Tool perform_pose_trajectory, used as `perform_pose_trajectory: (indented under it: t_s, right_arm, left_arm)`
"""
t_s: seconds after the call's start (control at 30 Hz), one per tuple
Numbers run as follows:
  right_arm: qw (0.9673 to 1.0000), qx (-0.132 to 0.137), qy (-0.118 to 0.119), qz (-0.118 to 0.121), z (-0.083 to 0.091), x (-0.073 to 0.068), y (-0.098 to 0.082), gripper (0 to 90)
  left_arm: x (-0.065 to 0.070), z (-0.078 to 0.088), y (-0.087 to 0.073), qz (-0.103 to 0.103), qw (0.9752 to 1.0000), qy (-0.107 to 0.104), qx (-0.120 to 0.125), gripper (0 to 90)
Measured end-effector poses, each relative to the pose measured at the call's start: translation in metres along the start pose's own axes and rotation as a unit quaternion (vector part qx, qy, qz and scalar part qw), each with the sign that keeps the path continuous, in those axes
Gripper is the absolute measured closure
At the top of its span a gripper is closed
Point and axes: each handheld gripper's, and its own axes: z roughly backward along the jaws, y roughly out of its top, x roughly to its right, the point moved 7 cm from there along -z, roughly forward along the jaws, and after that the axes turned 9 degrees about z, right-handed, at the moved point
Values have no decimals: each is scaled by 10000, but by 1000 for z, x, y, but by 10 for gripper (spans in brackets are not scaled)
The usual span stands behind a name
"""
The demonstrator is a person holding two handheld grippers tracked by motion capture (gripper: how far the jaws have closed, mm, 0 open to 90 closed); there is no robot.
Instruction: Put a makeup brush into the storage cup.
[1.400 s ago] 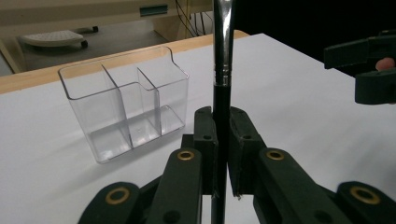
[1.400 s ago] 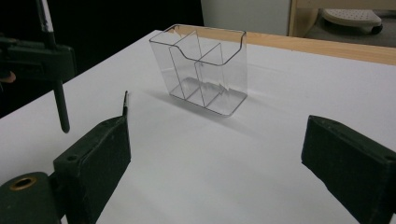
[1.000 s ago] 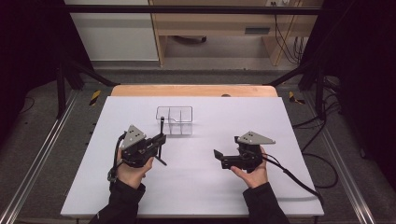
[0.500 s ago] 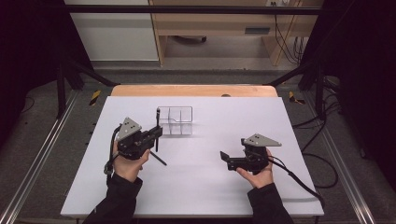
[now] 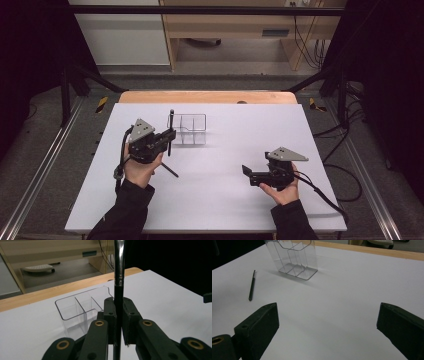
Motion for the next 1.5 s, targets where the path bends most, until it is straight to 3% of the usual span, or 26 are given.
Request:
perform_pose_trajectory:
  t_s: [0.4, 0.83, 1.5]
  right_arm:
    - [9999, -8, -96, -37, 10, 7, -7, 47]
    - [9999, -66, -102, -44, 9, 8, -12, 46]
    - [9999, -50, -98, -55, 9, 8, -12, 42]
  left_arm:
    - [6, -10, 14, -134, 9999, 39, 22, 828]
    - [1, -25, 25, -246, 9996, 151, -8, 828]
    - [-7, -59, 36, -164, 9995, 281, -18, 828]
